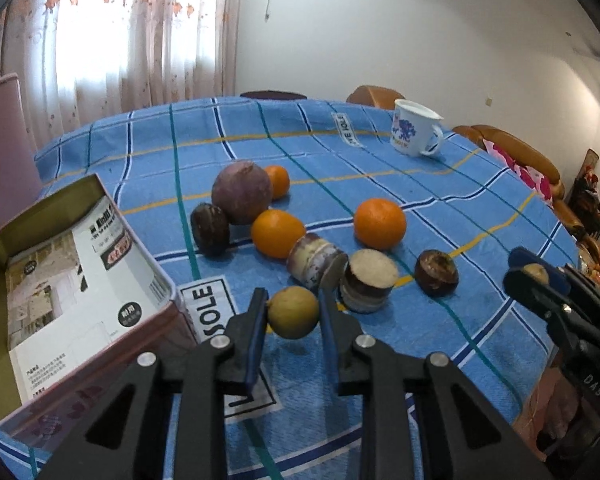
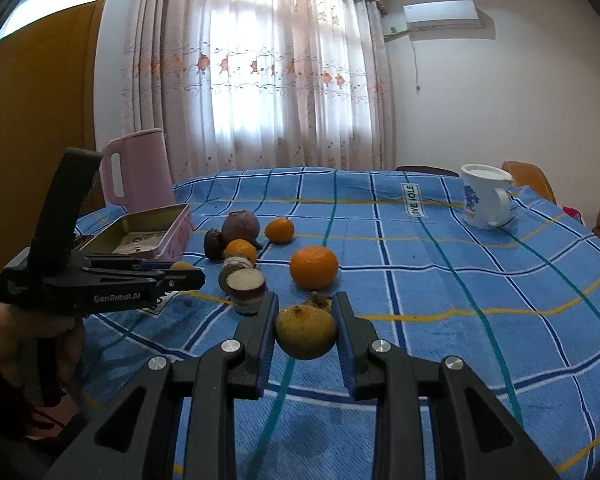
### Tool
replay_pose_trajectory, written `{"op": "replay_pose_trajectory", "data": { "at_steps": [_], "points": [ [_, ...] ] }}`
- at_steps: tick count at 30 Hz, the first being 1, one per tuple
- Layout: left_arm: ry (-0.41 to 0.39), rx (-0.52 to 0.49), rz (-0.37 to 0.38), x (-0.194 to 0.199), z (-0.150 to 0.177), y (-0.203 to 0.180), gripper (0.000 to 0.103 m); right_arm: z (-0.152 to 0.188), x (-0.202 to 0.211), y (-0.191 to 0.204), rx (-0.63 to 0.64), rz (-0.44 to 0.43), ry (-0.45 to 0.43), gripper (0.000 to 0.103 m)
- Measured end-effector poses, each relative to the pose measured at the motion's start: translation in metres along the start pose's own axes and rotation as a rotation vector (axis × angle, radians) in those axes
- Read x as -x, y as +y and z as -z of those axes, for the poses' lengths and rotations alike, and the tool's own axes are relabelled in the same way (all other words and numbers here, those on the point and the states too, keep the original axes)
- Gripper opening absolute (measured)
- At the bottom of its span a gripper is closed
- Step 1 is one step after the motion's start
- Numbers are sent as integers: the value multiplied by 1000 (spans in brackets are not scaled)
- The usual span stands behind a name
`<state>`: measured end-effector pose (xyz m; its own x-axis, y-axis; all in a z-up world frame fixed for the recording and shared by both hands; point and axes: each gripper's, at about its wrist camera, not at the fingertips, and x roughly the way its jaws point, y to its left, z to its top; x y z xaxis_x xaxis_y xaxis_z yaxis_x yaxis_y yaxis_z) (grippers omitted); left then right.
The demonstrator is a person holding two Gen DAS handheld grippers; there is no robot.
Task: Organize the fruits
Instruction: 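Grasp a second brown kiwi with the left gripper while the right gripper holds its kiwi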
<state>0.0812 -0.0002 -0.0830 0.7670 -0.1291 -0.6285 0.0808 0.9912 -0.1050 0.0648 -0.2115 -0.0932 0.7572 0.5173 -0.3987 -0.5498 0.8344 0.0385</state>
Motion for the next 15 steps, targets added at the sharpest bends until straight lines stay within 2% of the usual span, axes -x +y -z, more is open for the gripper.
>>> {"op": "replay_pose_trajectory", "data": {
  "at_steps": [15],
  "points": [
    [-81,-46,-64,19,-4,-5,27,-19,-15,14,29,-34,-12,29]
  ]
}}
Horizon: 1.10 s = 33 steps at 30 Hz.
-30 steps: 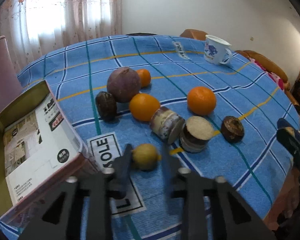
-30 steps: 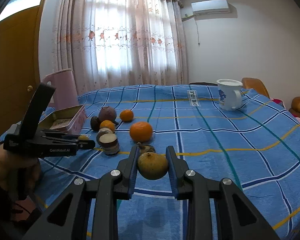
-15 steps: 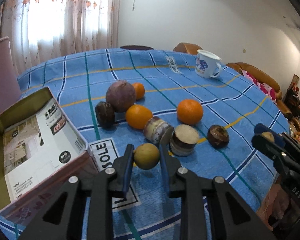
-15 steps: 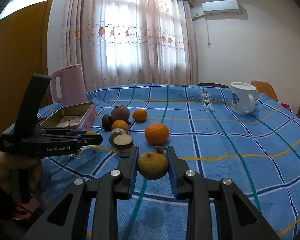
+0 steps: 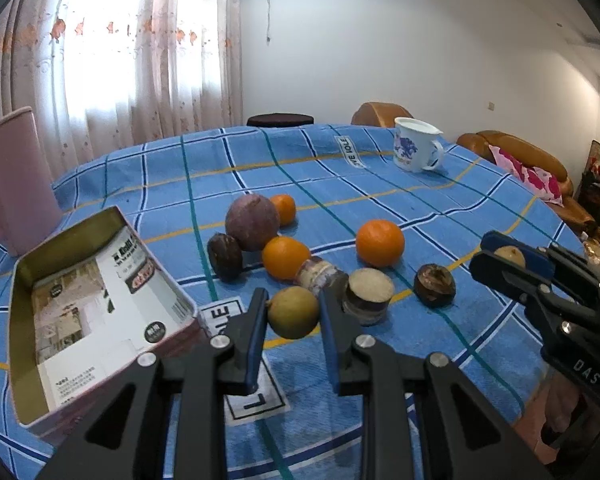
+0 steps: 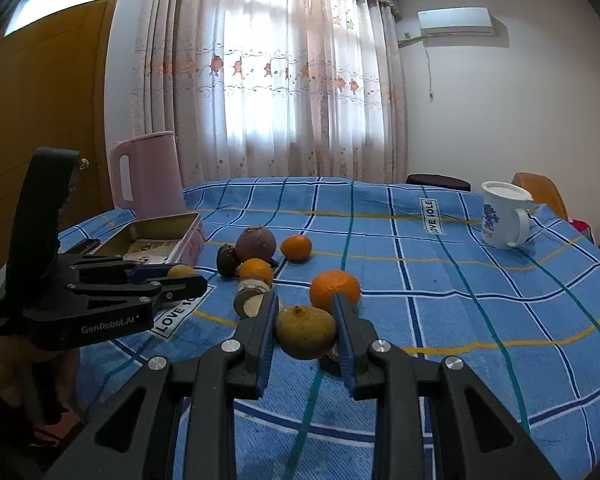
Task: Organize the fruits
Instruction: 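Carry both kiwis over the open tin box with both grippers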
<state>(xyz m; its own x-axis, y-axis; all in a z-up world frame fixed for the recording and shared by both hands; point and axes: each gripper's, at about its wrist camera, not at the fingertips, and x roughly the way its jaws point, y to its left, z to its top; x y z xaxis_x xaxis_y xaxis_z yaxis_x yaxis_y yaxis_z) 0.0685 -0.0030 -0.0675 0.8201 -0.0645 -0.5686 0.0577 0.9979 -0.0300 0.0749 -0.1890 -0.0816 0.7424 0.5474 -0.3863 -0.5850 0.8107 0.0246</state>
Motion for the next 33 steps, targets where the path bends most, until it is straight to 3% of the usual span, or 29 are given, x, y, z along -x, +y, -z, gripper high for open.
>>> {"op": "replay_pose_trajectory", "data": {
  "at_steps": [14,26,33],
  "points": [
    [-62,63,-105,26,-11,47,27,-56,-27,39,94,-105,-29,29],
    [-62,147,-195,30,-10,106,27,-85,-78,91,141,-240,33,29],
    [-57,175,-216,29,-9,126,27,-93,-105,115,157,-269,60,29]
  ]
}}
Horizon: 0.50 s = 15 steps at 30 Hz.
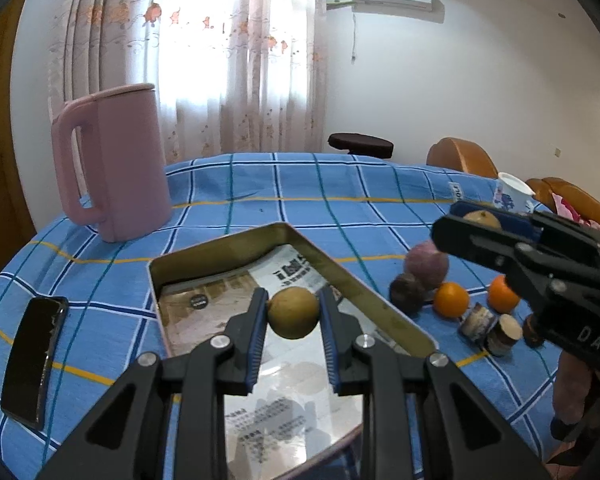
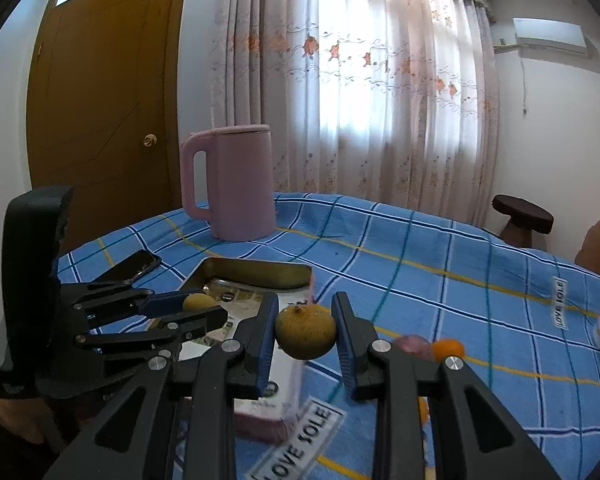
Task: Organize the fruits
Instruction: 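Carry both kiwis over the open tin box with both grippers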
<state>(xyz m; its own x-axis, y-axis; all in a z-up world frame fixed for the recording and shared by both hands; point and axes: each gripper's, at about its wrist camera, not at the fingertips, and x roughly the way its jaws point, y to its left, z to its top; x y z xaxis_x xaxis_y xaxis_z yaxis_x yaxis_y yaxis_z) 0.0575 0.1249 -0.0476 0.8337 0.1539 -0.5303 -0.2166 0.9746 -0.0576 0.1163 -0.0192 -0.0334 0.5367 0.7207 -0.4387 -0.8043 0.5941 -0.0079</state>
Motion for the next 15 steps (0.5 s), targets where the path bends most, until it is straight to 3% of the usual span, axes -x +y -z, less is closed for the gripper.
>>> {"op": "replay_pose_trajectory", "data": {
  "at_steps": [15],
  "points": [
    [43,32,-29,-17,1,26,27,11,-54,24,38,-38,104,30]
  ]
}}
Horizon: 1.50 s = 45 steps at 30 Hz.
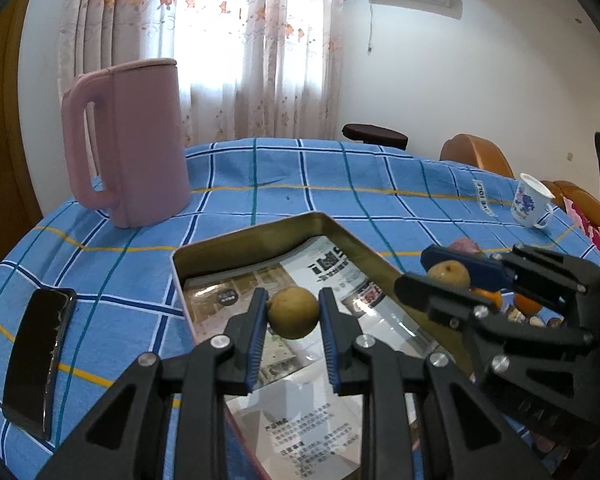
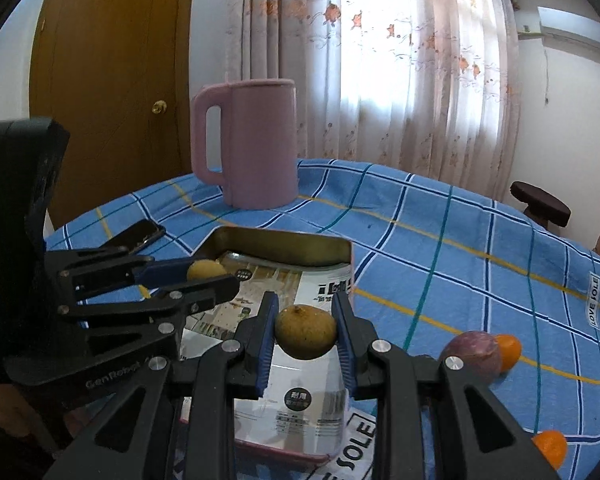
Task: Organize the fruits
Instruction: 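Carry both kiwis over the open tin box with both grippers, then open both grippers to drop the kiwis into the tin box, then grasp the dark dried fruit with the right gripper while the left grasps the beige-topped canister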
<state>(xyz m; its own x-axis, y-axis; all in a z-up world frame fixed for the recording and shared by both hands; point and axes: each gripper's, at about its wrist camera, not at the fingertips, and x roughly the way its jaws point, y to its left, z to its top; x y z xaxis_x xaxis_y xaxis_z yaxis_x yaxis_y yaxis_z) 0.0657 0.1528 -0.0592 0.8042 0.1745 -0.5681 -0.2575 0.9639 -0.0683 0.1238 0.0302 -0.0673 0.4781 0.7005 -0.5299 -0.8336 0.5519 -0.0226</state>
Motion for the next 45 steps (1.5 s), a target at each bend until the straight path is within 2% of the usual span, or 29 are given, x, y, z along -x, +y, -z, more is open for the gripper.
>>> {"op": "replay_pose_trajectory", "data": {
  "at_steps": [14,16,18,20,21,22,24,25,26,30,32,37,41,45],
  "points": [
    [30,1,-27,-11,3,7,27,6,-22,10,41,-20,77,30],
    [32,-2,-28,-10,3,6,29,6,-22,13,51,-18,76,31],
    [29,1,-39,-8,4,7,31,6,-21,12,49,-8,73,39],
    [22,16,-40,-4,4,10,38,6,-19,9,31,1,63,49],
    [11,26,-47,-1,4,12,48,7,-17,7,17,5,54,55],
    [-7,38,-56,4,5,14,63,8,-12,3,1,7,45,56],
    [-48,62,-39,17,7,14,81,11,-1,-2,-11,13,36,57],
    [-67,70,-30,22,7,13,88,14,10,-6,-12,26,27,57],
    [-83,73,-20,28,8,10,90,18,21,-10,-15,43,16,57],
    [-115,43,67,42,11,-24,91,43,68,-37,-79,120,-14,58],
    [-107,15,106,42,14,-43,91,63,96,-60,-146,193,-24,58],
    [-54,-91,214,36,27,-103,91,100,132,-103,-275,326,14,58],
    [-16,-156,256,30,34,-136,90,114,135,-121,-312,364,66,58],
    [22,-177,285,25,39,-152,85,117,128,-125,-318,336,95,58]
  ]
}}
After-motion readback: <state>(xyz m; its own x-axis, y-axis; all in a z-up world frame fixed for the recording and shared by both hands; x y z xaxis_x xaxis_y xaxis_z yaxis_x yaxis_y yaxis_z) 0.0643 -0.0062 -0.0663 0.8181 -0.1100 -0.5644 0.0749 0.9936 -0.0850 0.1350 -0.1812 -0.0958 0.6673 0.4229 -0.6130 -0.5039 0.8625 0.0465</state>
